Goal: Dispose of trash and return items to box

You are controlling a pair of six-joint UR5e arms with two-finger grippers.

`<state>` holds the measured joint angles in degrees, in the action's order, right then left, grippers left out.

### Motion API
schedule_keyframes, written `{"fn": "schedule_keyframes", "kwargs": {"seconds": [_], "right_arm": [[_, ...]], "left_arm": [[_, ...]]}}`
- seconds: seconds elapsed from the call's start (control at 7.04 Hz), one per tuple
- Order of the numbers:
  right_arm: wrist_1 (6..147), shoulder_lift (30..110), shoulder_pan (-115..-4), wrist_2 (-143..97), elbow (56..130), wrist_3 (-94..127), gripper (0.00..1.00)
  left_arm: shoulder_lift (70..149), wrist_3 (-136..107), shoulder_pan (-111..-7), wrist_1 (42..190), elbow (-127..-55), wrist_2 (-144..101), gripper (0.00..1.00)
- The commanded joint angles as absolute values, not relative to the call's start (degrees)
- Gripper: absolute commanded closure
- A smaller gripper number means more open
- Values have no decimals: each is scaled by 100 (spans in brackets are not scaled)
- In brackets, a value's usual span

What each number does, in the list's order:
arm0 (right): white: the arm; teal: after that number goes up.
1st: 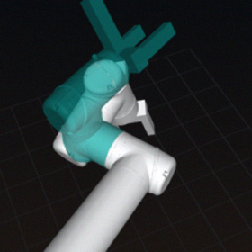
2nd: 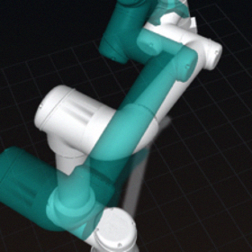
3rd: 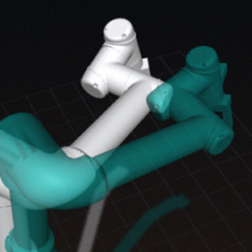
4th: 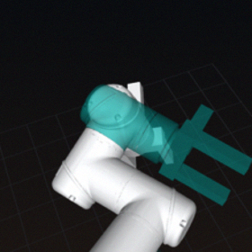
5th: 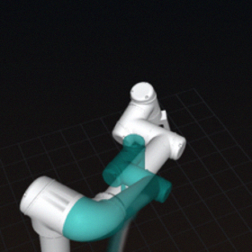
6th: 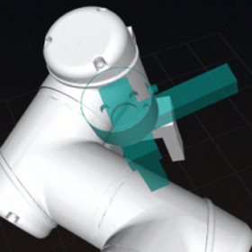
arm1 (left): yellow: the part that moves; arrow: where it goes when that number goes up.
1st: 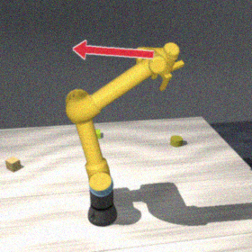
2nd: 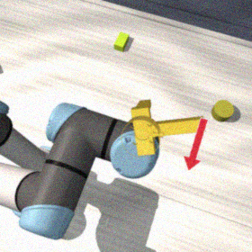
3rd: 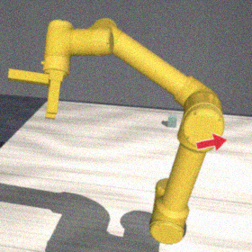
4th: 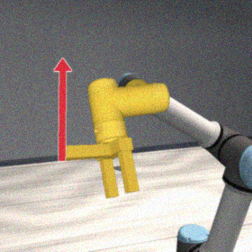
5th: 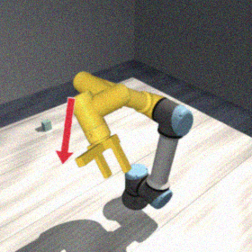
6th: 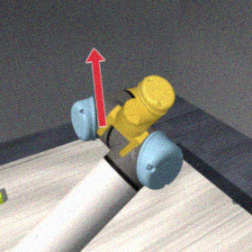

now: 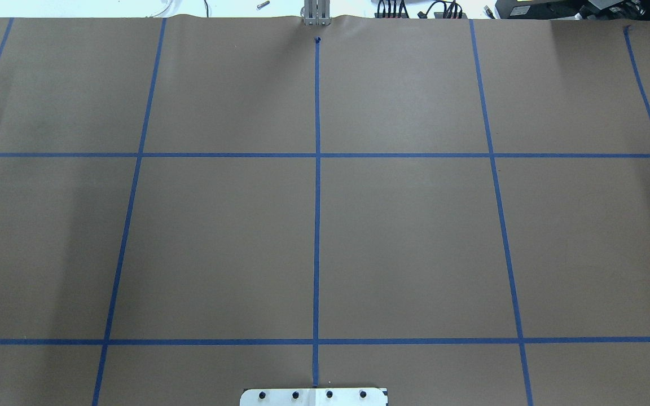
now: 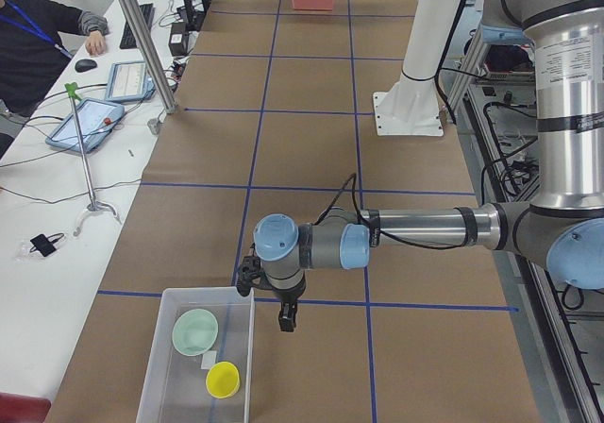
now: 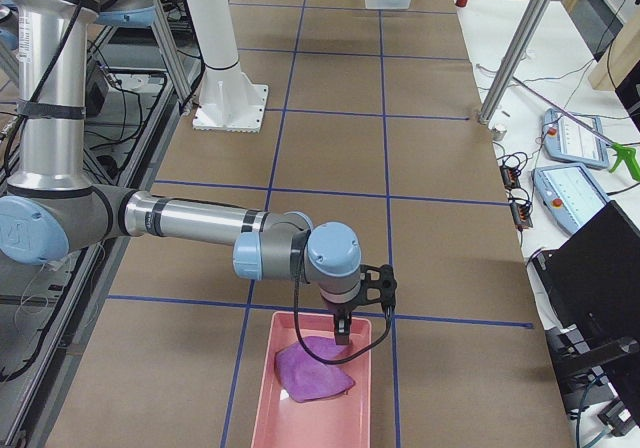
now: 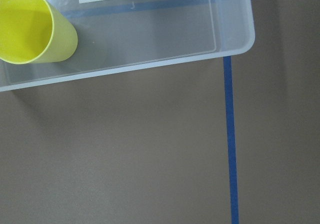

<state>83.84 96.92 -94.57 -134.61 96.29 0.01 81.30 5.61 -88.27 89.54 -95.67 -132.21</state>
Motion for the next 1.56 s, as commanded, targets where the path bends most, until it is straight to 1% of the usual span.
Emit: {"fn": "schedule_keyframes", "kwargs": {"seconds": [0.0, 0.14, 0.28, 0.43, 1.42], "right_arm": [[8385, 9660, -8976, -13456, 10045, 614, 0], [8385, 9607, -8834, -13439, 10072, 650, 0], [8376, 9615, -8772, -13369, 10064, 624, 0], [8332, 9650, -8763, -13281, 10072, 537, 0], [8306, 9835, -8719, -13219, 10037, 518, 0]], "left_arm": [[8112, 554, -8842, 8947, -9597, -13595, 1], [8121, 580, -8842, 8965, -9598, -13605, 1], [8173, 589, -9051, 8991, -9719, -13597, 1], [8165, 606, -9218, 8991, -9999, -13597, 1], [8148, 615, -9220, 9017, -10090, -13579, 1]]}}
